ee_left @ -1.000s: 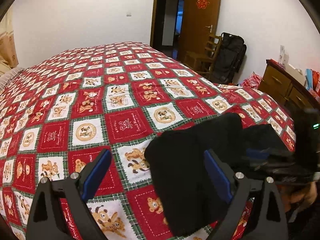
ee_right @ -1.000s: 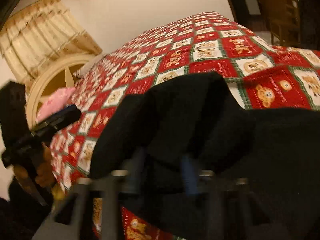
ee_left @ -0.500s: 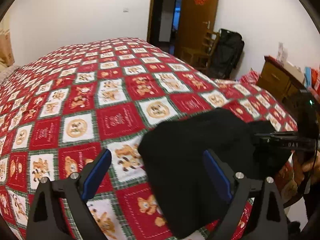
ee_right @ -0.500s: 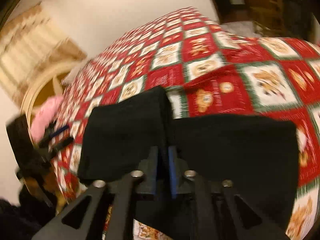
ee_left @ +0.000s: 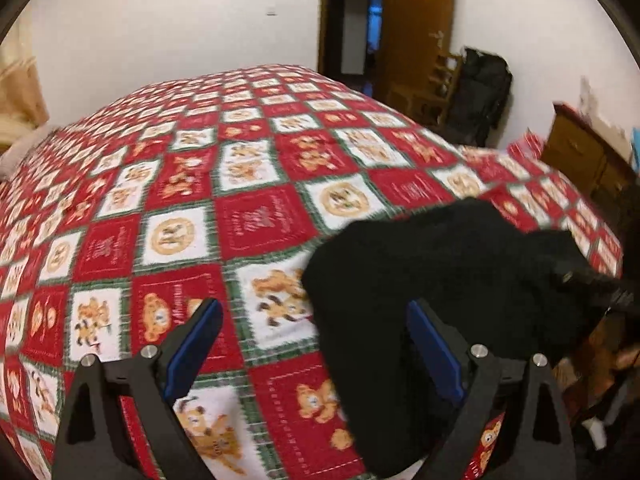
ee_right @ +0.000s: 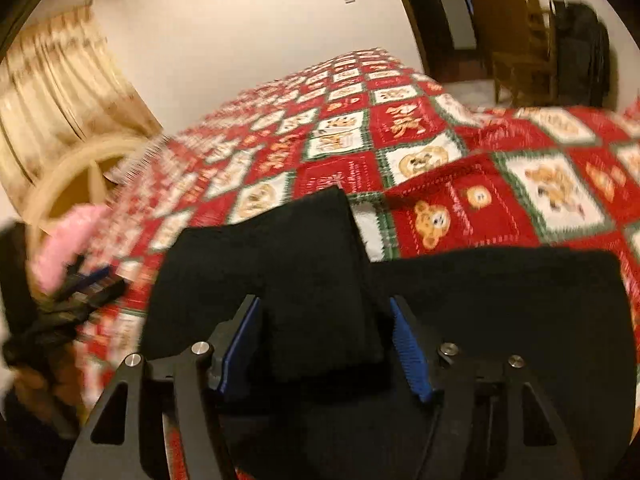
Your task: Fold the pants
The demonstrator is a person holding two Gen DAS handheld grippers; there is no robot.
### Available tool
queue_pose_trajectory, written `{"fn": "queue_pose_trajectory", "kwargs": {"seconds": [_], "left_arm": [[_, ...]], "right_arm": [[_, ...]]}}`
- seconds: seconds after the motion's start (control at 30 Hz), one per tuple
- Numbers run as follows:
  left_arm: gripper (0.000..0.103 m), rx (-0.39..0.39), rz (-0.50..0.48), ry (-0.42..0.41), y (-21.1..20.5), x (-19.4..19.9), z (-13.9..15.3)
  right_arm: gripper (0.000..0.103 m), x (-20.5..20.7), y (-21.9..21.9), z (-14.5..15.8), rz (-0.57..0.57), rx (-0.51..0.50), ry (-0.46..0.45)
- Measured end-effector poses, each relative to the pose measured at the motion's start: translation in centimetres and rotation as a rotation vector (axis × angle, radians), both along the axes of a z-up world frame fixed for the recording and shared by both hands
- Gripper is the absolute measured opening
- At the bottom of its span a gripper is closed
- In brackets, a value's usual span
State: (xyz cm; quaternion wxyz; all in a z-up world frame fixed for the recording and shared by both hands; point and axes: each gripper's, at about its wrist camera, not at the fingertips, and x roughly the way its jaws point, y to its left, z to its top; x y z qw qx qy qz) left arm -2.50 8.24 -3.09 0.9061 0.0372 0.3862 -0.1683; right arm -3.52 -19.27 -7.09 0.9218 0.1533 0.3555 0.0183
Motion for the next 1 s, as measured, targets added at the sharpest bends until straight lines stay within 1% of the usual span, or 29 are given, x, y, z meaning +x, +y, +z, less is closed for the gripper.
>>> {"fn": "queue_pose_trajectory", "kwargs": {"seconds": [0.03, 0.07, 0.1, 0.13, 0.17, 0.2, 0.23, 0.3, 0.33, 0.37, 0.43, 0.47, 0.5, 0.57, 0.6, 0.63, 0.67, 0.77, 0.83, 0.9, 1.0], "left_arm": [[0.095, -0.005, 0.014, -0.001, 0.5, 0.1, 0.2], [0.095, -0.005, 0.031, -0.003, 1.1, 0.1, 0.3], [0.095, -0.004, 0.044, -0.008, 1.4, 0.1, 0.4], [0.095, -0.003, 0.055, -0.011, 1.6, 0.2, 0.4], [0.095, -0.005, 0.065, -0.012, 2.0, 0.3, 0.4], [0.095, -0.009, 0.074, -0.011, 2.3, 0.3, 0.4], [0.095, -0.015, 0.085, -0.007, 2.6, 0.4, 0.4], [0.095, -0.031, 0.099, 0.000, 3.1, 0.4, 0.4], [0.095, -0.041, 0.104, 0.000, 3.4, 0.4, 0.6], [0.095, -0.044, 0.107, -0.004, 3.6, 0.4, 0.7], [0.095, -0.048, 0.118, -0.018, 4.0, 0.3, 1.1], [0.095, -0.054, 0.121, -0.024, 4.2, 0.4, 1.3], [0.095, -0.060, 0.121, -0.025, 4.3, 0.5, 1.4], [0.095, -0.070, 0.116, -0.033, 4.3, 0.5, 1.7], [0.095, -0.070, 0.112, -0.038, 4.2, 0.5, 1.8], [0.095, -0.071, 0.108, -0.043, 4.0, 0.6, 1.9], [0.095, -0.073, 0.102, -0.046, 3.8, 0.6, 2.0], [0.095, -0.074, 0.074, -0.050, 2.7, 0.7, 2.1], [0.095, -0.064, 0.058, -0.052, 2.0, 0.7, 2.1], [0.095, -0.045, 0.046, -0.052, 1.0, 0.8, 2.1], [0.095, -0.011, 0.029, -0.055, -0.6, 0.9, 2.2]], "right_arm": [[0.065, 0.0, 0.0, 0.0, 0.000, 0.000, 0.000], [0.057, 0.2, 0.2, 0.0, -0.008, -0.014, 0.005], [0.048, 0.4, 0.5, -0.1, -0.007, -0.018, 0.007], [0.031, 0.5, 0.7, -0.1, 0.003, -0.014, 0.010], [0.020, 0.6, 0.8, 0.0, 0.018, -0.007, 0.013], [0.018, 0.6, 0.9, 0.7, 0.041, 0.014, 0.025], [0.016, 0.6, 0.9, 0.7, 0.041, 0.014, 0.025], [0.015, 0.1, 0.8, 2.2, 0.062, 0.068, 0.009], [0.015, -0.5, 0.7, 3.4, 0.071, 0.094, -0.019], [0.015, -1.3, 0.7, 5.0, 0.078, 0.097, -0.056], [0.015, -3.5, 0.6, 7.9, 0.078, 0.045, -0.120], [0.015, -5.6, 0.1, 9.5, 0.058, 0.025, -0.152], [0.015, -5.6, 0.1, 9.5, 0.058, 0.025, -0.152], [0.015, -7.7, -1.1, 10.3, 0.034, 0.028, -0.168], [0.015, -9.5, -2.3, 9.9, -0.012, -0.015, -0.155], [0.015, -9.5, -2.3, 9.9, -0.012, -0.015, -0.155], [0.015, -10.3, -3.2, 8.9, -0.061, -0.045, -0.119], [0.015, -11.1, -5.4, 5.5, -0.148, -0.023, -0.018], [0.015, -11.1, -5.8, 3.3, -0.153, -0.038, 0.014], [0.015, -11.0, -5.6, 3.2, -0.149, -0.051, 0.008], [0.015, -10.6, -5.4, 3.6, -0.147, -0.096, -0.006]]}}
